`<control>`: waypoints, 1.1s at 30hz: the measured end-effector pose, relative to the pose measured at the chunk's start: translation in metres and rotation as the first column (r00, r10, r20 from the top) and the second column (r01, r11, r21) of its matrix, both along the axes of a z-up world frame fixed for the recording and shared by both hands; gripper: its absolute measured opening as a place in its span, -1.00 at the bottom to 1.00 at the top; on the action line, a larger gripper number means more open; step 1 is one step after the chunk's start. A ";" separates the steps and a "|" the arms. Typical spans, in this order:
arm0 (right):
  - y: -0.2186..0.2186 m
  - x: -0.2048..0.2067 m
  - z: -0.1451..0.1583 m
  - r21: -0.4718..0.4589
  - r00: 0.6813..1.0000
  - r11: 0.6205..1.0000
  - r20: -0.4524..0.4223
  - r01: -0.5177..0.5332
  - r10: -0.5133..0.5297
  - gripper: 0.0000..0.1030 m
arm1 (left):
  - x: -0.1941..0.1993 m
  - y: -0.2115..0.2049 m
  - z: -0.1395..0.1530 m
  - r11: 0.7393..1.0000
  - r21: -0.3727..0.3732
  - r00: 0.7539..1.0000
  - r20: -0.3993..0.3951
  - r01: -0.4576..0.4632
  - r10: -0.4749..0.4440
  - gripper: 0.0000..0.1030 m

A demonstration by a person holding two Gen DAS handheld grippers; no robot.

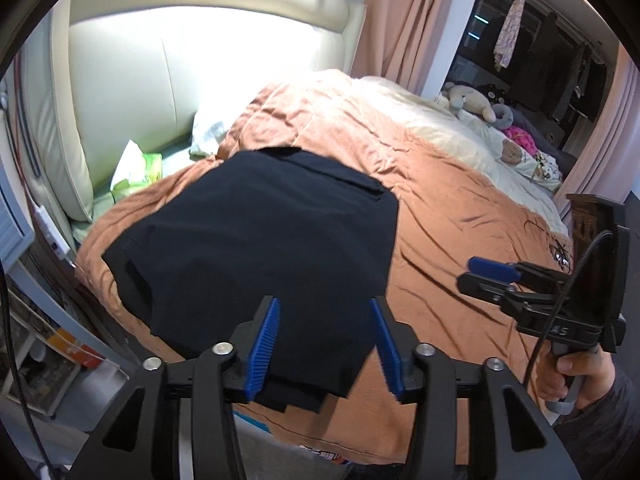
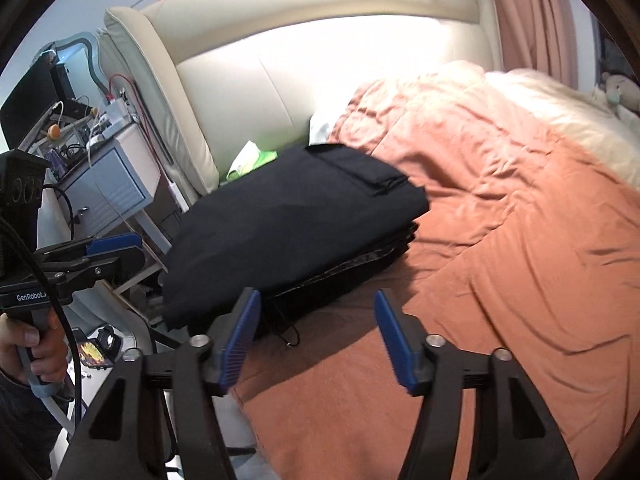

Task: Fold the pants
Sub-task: 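Open both tools and pull them back from the trousers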

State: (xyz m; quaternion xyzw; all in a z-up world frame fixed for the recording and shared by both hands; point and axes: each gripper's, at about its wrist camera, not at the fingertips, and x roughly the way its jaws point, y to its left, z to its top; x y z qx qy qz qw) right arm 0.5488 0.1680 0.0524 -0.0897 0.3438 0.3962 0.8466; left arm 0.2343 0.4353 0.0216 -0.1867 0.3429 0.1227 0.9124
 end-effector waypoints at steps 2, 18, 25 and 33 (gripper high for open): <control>-0.015 -0.012 0.011 -0.002 0.999 1.000 0.030 0.020 -0.020 0.66 | -0.005 -0.009 0.009 1.000 0.026 1.000 0.020 0.002 -0.002 0.35; -0.109 -0.127 0.067 0.008 0.965 0.979 0.170 0.203 -0.202 1.00 | -0.041 -0.078 0.057 0.994 0.095 0.990 0.127 0.049 -0.061 1.00; -0.143 -0.168 0.083 0.031 0.945 0.968 0.207 0.251 -0.251 1.00 | -0.059 -0.112 0.072 0.989 0.130 0.985 0.144 0.073 -0.092 1.00; -0.187 -0.218 0.088 0.066 0.920 0.950 0.238 0.304 -0.311 1.00 | -0.084 -0.149 0.089 0.981 0.164 0.973 0.185 0.107 -0.138 1.00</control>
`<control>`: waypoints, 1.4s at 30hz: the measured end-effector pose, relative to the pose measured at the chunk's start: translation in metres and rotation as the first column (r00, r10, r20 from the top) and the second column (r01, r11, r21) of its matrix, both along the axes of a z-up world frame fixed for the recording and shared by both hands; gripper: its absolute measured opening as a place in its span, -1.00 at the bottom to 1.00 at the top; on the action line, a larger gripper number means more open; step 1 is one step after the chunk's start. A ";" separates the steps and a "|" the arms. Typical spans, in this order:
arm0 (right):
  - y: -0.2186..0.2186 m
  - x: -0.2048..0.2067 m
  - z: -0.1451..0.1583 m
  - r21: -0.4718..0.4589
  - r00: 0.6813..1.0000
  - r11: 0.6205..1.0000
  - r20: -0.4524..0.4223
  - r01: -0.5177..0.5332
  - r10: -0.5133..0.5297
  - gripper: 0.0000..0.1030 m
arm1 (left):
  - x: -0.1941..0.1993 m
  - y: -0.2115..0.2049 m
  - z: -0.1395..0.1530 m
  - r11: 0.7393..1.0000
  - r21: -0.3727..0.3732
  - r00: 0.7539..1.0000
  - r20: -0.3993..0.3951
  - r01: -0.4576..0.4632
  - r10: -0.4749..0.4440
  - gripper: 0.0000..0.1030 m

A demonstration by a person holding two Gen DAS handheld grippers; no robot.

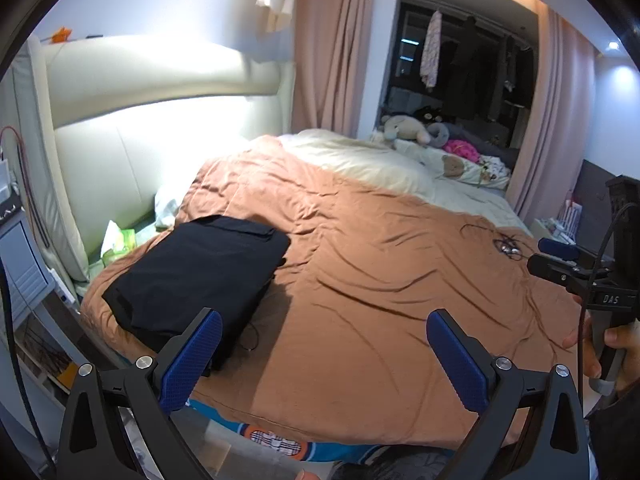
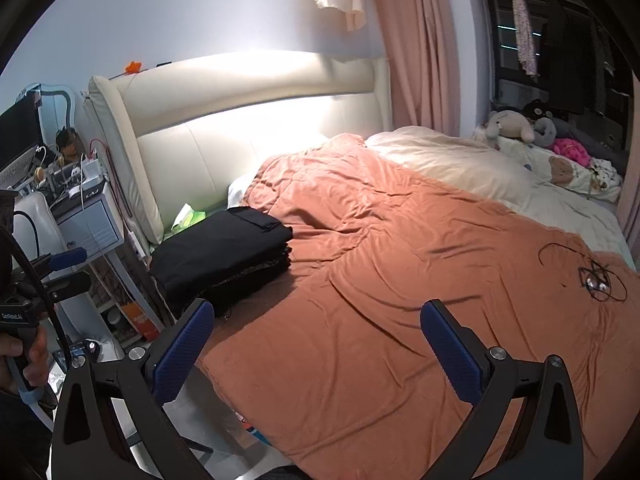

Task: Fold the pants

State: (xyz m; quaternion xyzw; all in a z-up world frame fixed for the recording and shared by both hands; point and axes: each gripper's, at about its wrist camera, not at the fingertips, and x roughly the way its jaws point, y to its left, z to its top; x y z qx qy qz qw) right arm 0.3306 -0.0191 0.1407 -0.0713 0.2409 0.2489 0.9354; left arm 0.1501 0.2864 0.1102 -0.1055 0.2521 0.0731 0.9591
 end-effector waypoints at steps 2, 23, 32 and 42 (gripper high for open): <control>-0.011 -0.012 -0.001 0.003 1.000 1.000 0.010 0.016 -0.016 1.00 | -0.010 -0.010 0.004 1.000 0.004 1.000 0.021 0.010 -0.010 1.00; -0.071 -0.130 -0.011 0.036 0.981 0.987 0.106 0.160 -0.163 1.00 | -0.079 -0.102 0.007 0.992 0.093 0.985 0.142 0.086 -0.099 1.00; -0.088 -0.160 -0.037 0.043 0.963 0.972 0.131 0.231 -0.235 1.00 | -0.088 -0.128 -0.018 0.990 0.082 0.979 0.160 0.116 -0.128 1.00; -0.100 -0.190 -0.058 0.035 0.944 0.954 0.144 0.296 -0.298 1.00 | -0.099 -0.151 -0.039 0.992 0.048 0.973 0.195 0.118 -0.125 1.00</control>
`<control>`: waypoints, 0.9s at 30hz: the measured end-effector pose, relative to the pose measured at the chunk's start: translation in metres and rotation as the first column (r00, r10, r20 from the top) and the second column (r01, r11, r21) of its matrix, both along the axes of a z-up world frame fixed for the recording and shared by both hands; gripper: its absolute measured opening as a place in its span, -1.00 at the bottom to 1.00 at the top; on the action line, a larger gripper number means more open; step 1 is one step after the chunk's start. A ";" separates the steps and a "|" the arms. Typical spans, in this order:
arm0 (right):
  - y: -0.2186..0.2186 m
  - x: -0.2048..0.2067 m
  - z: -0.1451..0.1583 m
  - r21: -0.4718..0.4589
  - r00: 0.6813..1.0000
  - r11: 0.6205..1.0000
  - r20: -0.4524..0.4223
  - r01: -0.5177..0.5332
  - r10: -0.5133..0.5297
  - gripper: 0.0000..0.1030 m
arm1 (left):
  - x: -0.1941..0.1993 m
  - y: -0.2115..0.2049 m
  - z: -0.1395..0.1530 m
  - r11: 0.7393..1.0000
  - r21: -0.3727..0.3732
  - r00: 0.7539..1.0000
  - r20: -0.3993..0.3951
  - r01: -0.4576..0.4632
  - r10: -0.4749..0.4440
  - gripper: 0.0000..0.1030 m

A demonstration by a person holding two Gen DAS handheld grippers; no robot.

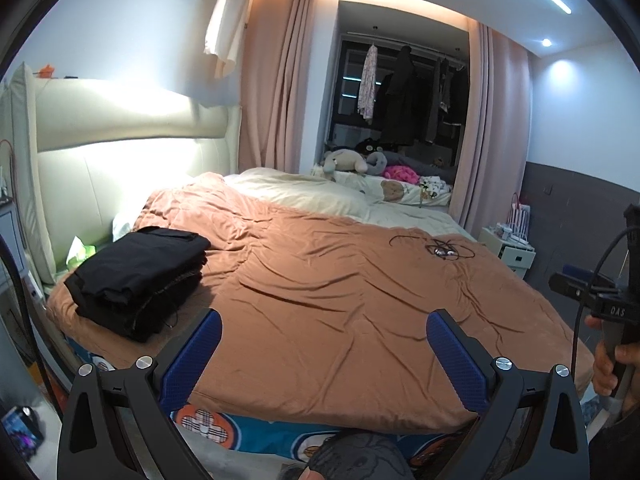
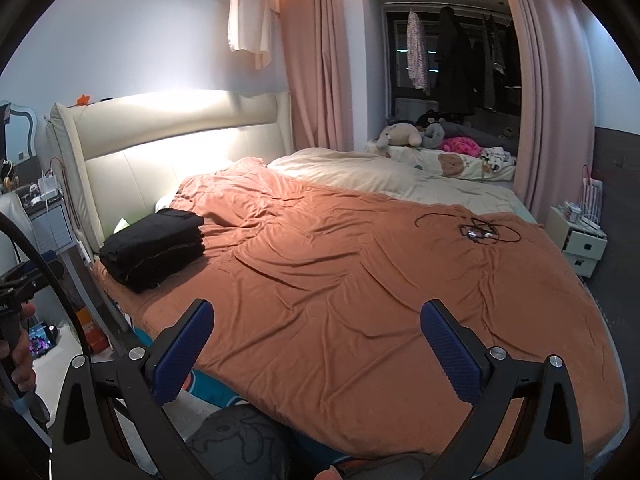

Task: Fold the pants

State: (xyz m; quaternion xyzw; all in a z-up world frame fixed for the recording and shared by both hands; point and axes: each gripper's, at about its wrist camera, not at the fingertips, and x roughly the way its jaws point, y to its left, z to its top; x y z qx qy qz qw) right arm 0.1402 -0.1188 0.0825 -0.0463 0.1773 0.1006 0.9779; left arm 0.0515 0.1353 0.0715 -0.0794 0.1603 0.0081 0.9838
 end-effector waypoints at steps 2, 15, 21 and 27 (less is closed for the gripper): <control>0.000 -0.008 -0.005 -0.010 1.000 1.000 0.013 0.018 -0.018 1.00 | -0.004 -0.005 -0.002 1.000 -0.007 1.000 0.008 0.001 -0.001 1.00; 0.020 -0.039 -0.040 -0.044 0.997 0.997 0.040 0.067 -0.065 1.00 | -0.021 -0.033 -0.022 1.000 0.014 1.000 0.026 0.003 -0.004 1.00; 0.010 -0.040 -0.052 0.008 0.997 0.997 0.025 0.074 -0.074 1.00 | -0.027 -0.040 -0.033 1.000 0.024 1.000 0.020 -0.004 0.004 1.00; 0.005 -0.045 -0.059 0.025 0.997 0.996 0.011 0.081 -0.081 1.00 | -0.026 -0.044 -0.046 0.999 0.034 1.000 0.000 -0.016 0.017 1.00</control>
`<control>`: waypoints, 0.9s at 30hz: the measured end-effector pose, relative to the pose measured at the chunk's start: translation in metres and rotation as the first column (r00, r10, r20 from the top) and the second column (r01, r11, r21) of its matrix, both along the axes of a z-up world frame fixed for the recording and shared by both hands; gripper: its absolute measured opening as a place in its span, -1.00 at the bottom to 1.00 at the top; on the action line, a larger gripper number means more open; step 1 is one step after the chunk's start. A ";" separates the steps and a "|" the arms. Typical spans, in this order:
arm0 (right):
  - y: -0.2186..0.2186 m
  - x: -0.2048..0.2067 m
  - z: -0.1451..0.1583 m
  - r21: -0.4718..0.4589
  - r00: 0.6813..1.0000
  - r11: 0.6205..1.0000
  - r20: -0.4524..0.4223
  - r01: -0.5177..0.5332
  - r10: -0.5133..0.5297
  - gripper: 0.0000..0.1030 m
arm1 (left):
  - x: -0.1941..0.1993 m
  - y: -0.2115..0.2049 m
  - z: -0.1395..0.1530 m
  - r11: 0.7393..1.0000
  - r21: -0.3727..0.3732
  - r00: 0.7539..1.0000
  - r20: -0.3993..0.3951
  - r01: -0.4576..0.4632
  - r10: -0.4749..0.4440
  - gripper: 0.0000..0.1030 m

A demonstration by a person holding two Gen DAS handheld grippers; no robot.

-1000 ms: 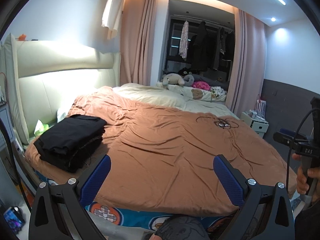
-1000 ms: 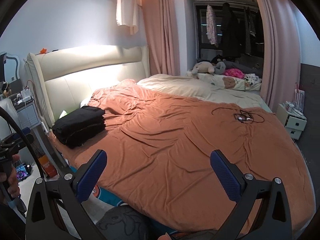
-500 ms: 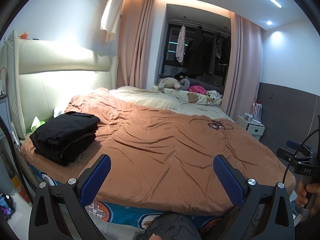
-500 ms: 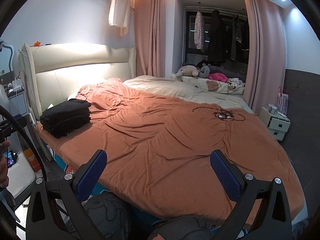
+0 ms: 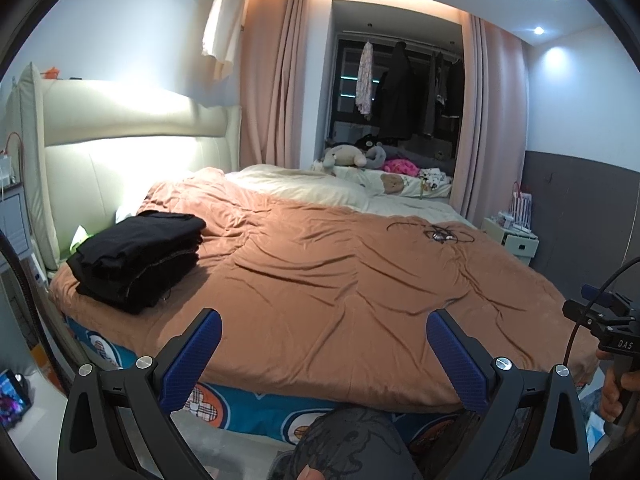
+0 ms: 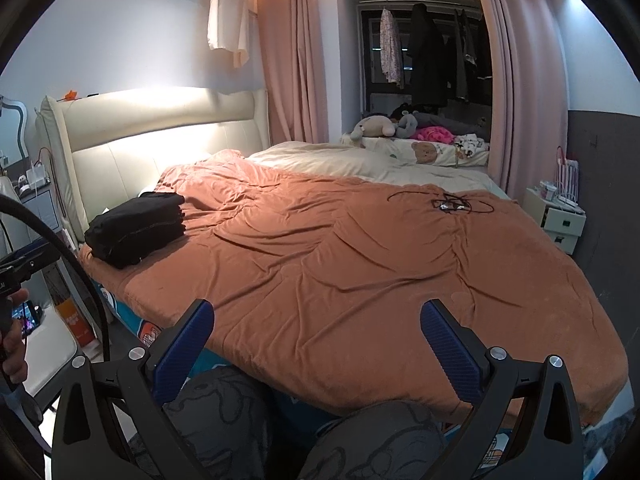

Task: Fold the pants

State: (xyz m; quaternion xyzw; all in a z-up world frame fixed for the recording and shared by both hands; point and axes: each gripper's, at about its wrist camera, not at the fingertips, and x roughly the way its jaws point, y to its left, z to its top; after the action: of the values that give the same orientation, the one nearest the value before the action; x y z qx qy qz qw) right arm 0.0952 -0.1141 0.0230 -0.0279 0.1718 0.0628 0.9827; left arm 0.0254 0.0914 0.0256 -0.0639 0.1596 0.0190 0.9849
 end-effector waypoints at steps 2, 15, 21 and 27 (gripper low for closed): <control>0.000 -0.002 0.001 -0.001 1.000 1.000 0.002 0.004 -0.004 1.00 | 0.000 -0.001 -0.003 1.000 0.000 1.000 -0.003 -0.003 0.003 1.00; -0.003 -0.006 -0.005 0.023 1.000 1.000 -0.008 0.005 -0.005 1.00 | 0.004 0.002 -0.011 1.000 -0.011 0.999 -0.035 -0.024 0.024 1.00; -0.002 -0.007 -0.007 0.023 1.000 1.000 -0.017 -0.003 0.003 1.00 | 0.007 0.002 -0.013 0.999 -0.006 0.998 -0.050 -0.034 0.034 1.00; -0.004 -0.008 -0.006 0.023 1.000 1.000 -0.026 -0.005 0.005 1.00 | 0.005 0.002 -0.015 1.000 -0.016 0.999 -0.040 -0.025 0.024 1.00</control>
State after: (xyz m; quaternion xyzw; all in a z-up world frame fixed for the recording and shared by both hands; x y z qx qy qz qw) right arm 0.0874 -0.1182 0.0168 -0.0164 0.1840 0.0675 0.9805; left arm 0.0305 0.0933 0.0109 -0.0734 0.1784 0.0310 0.9807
